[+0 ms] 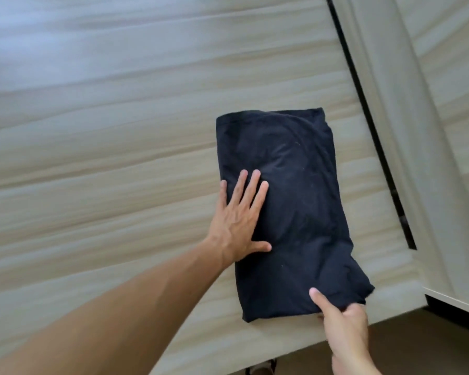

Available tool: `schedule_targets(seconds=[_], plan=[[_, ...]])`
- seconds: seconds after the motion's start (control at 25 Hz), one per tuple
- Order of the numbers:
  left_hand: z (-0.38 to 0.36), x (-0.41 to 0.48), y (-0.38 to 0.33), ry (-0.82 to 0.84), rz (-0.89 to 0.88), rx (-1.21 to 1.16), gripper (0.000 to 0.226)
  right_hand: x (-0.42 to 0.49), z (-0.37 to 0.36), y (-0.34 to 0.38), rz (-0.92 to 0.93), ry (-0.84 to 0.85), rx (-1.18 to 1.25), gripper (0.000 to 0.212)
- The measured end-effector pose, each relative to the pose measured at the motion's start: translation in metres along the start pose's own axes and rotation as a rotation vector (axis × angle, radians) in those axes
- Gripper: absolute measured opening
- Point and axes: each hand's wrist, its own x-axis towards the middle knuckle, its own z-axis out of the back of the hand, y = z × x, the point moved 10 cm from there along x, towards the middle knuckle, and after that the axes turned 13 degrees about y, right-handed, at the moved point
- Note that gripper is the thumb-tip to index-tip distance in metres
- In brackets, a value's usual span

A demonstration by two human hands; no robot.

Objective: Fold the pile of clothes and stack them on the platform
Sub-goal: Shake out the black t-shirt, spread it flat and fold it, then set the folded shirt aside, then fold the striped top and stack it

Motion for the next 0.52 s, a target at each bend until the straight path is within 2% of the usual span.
schedule_targets(seconds=[0.08,0.16,0.24,0.36,0.44,0.52], plan=[[-0.007,0.001,-0.017,0.014,0.007,0.005,0.135,-0.010,0.033,0.005,0.012,-0.189,-0.053,0.062],[-0.012,0.000,-0.029,0.031,0.055,-0.019,0.134,-0.024,0.055,0.042,0.243,-0.296,-0.205,0.078],[-0.019,-0.006,-0.031,0.037,0.119,-0.054,0.131,-0.035,0.027,0.086,0.562,-0.175,-0.490,0.086],[-0.031,-0.023,-0.031,0.032,0.181,-0.102,0.123,-0.025,-0.051,0.119,0.841,0.071,-1.008,0.090],[-0.045,-0.039,-0.036,0.055,0.211,-0.134,0.118,0.001,-0.085,0.127,0.863,0.156,-1.201,0.085],[-0.060,-0.058,-0.041,0.082,0.233,-0.154,0.118,0.024,-0.098,0.129,0.850,0.160,-1.329,0.080]])
